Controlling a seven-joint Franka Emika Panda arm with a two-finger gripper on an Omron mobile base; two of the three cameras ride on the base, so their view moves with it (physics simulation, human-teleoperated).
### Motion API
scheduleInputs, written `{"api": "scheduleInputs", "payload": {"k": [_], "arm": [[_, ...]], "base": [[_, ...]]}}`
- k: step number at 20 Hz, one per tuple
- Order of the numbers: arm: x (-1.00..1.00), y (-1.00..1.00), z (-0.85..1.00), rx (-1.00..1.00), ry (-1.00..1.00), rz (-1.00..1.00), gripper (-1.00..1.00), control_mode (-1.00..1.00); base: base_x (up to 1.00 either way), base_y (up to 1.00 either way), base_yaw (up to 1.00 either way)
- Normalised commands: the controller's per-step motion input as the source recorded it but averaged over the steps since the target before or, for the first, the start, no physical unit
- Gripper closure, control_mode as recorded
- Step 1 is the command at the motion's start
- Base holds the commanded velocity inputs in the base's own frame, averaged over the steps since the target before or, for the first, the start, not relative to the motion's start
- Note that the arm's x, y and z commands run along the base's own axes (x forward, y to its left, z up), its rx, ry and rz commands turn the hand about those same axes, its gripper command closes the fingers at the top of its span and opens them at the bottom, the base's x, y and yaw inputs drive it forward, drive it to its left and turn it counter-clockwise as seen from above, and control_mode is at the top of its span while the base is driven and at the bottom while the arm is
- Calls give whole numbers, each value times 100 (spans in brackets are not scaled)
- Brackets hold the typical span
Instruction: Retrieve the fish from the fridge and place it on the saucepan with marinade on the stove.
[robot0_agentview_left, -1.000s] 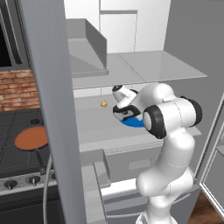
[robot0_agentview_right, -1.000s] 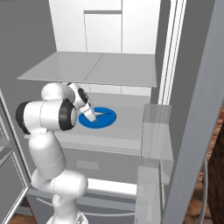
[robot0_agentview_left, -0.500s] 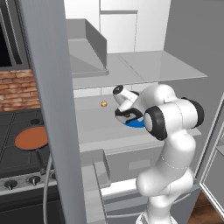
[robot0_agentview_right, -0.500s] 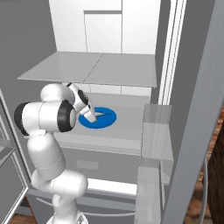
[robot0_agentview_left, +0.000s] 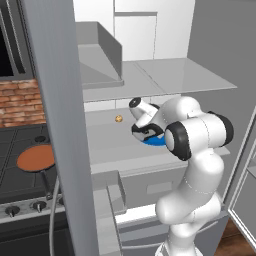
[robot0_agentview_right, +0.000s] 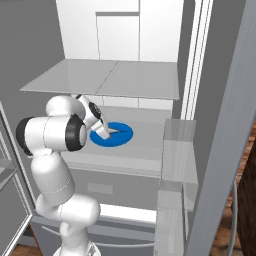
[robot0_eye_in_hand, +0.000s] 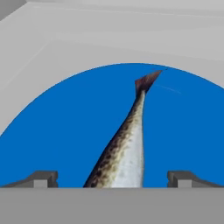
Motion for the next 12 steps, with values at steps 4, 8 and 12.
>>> {"api": "scheduleInputs", "payload": {"k": [4,8,12], "arm": [[0,0,0,0,0,0,-100,-100],[0,0,0,0,0,0,-100,-100],[0,0,0,0,0,0,-100,-100]], "base": [[0,0,0],[0,0,0],[0,0,0]]}}
